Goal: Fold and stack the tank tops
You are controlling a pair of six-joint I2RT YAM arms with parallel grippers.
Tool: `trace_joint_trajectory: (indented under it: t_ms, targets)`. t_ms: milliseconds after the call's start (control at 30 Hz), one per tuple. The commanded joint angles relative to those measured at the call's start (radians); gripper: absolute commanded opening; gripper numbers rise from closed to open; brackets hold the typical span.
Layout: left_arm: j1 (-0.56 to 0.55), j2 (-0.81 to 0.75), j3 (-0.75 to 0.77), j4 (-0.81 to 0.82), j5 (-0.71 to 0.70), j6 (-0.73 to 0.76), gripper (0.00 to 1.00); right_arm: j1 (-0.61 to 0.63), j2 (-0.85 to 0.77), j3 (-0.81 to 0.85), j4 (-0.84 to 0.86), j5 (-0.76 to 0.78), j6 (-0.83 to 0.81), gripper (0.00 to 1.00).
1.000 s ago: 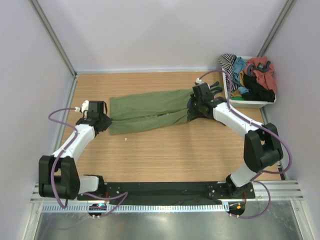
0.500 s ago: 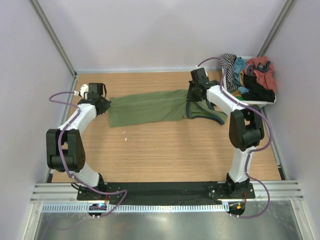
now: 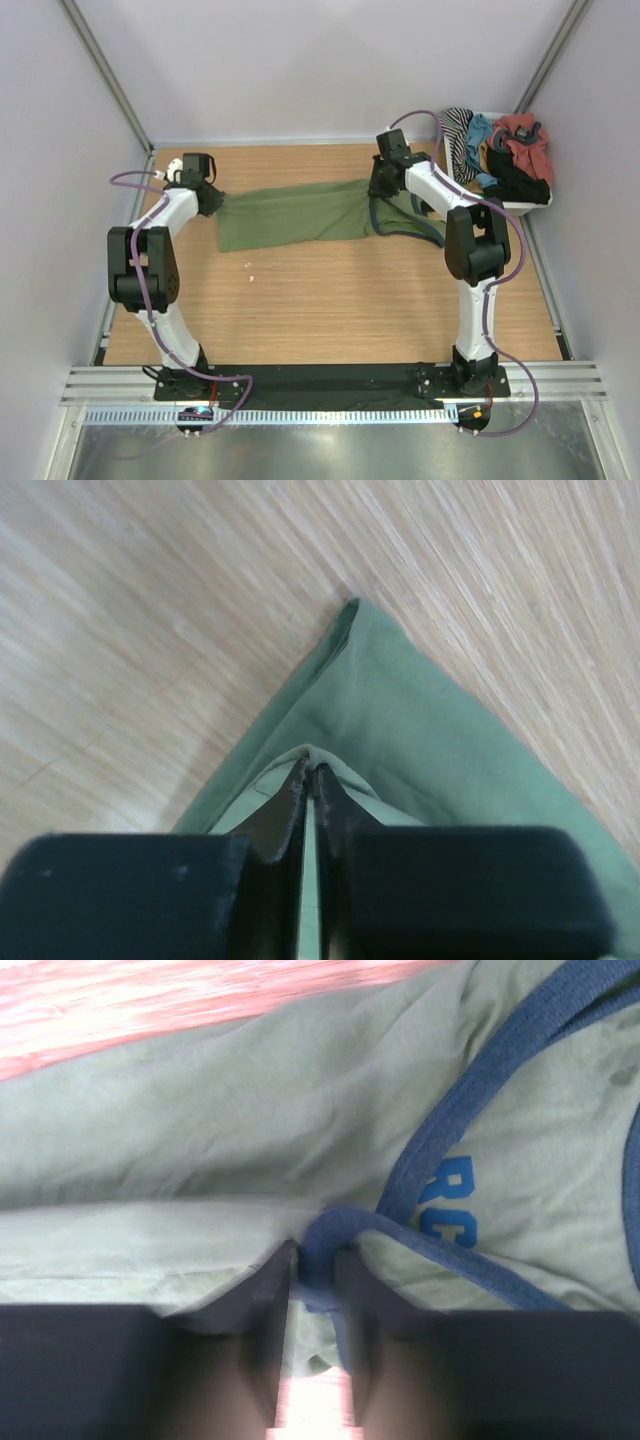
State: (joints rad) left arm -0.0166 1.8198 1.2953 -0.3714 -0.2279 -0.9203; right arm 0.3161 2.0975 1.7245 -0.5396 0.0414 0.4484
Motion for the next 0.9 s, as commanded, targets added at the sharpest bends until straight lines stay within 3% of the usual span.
trace_joint_trajectory:
  t_ms: [0, 67, 100, 200, 467, 867]
  targets:
    - [0.010, 0.070, 0.100, -0.001, 0.044, 0.058, 0.15, -0.009, -0.007, 0.053, -0.011, 0.012, 0.003, 0.37]
    - [0.010, 0.085, 0.139, -0.030, 0.065, 0.093, 0.32, -0.011, -0.040, 0.006, 0.010, 0.025, 0.006, 0.43]
    - [0.010, 0.078, 0.137, -0.032, 0.064, 0.097, 0.49, -0.011, -0.083, -0.018, 0.036, 0.035, 0.007, 0.47]
    - [0.010, 0.043, 0.093, -0.011, 0.038, 0.104, 0.65, -0.012, -0.158, -0.123, 0.069, 0.038, 0.009, 0.50]
    - [0.012, 0.038, 0.065, 0.029, 0.102, 0.143, 0.70, -0.012, -0.367, -0.405, 0.148, 0.026, 0.029, 0.51]
    - [0.014, 0.210, 0.151, 0.005, 0.162, 0.147, 0.56, -0.012, -0.545, -0.693, 0.227, -0.003, 0.087, 0.51]
